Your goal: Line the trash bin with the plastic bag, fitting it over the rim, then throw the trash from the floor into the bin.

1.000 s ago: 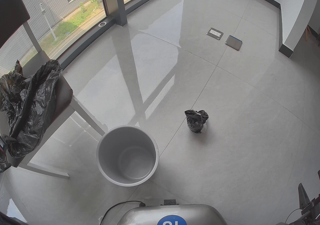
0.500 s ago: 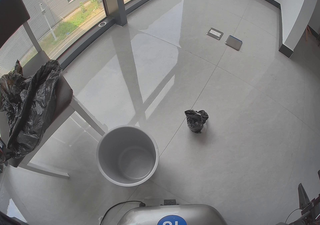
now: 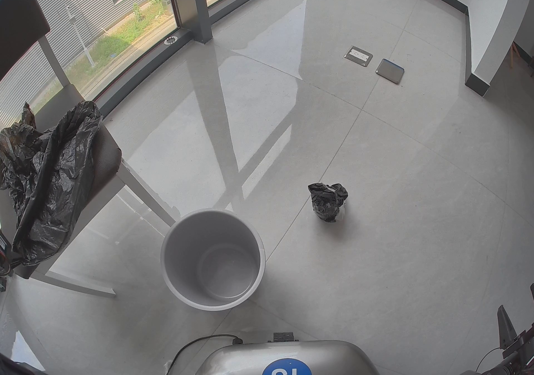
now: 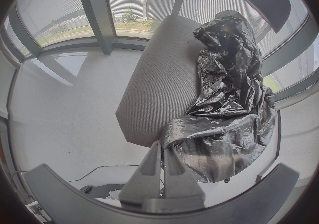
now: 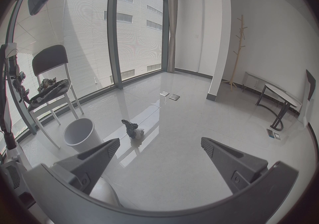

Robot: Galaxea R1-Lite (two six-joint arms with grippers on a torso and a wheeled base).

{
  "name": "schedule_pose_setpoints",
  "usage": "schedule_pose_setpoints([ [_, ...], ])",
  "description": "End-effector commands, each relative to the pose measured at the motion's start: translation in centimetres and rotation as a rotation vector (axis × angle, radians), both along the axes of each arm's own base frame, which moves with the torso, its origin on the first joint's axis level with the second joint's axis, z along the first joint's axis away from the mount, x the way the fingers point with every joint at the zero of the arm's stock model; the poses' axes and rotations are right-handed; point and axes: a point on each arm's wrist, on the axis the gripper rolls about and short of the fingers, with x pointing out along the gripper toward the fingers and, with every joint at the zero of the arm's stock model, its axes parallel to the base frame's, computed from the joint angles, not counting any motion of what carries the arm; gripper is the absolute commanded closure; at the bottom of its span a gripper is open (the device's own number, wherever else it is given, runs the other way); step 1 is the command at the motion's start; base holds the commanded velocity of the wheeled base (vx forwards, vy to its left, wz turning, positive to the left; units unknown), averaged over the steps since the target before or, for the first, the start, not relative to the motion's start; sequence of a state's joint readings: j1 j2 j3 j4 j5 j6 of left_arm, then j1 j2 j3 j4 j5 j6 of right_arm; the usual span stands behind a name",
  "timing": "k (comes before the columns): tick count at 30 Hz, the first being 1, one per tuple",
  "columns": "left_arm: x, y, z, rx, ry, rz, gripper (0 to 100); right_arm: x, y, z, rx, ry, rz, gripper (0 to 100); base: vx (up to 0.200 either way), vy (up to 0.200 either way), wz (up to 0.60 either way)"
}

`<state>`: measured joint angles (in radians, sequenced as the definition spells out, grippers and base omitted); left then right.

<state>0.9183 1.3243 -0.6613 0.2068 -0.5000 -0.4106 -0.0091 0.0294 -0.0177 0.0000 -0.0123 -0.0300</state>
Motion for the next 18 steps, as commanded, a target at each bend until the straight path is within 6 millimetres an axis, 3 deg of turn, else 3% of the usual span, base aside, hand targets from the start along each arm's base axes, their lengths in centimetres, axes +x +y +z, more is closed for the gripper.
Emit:
schedule_pose_setpoints([
  [1, -0.6, -1.0, 0.8, -0.003, -0.07, -0.038, 100, 0.1, 0.0, -0.5, -0.001, 0.017, 0.0, 0, 0.0, 0.0, 0.0],
  [11, -0.7, -1.1, 2.5, 0.039, -0.153, -0.078, 100, 0.1, 0.0, -0.5, -0.002, 0.017, 0.0, 0, 0.0, 0.0, 0.0],
  [18, -1.0, -1.1, 0.4, 0.063, -0.029, -0.035, 100, 0.1, 0.0, -0.5, -0.002, 0.01, 0.002, 0, 0.0, 0.0, 0.0],
])
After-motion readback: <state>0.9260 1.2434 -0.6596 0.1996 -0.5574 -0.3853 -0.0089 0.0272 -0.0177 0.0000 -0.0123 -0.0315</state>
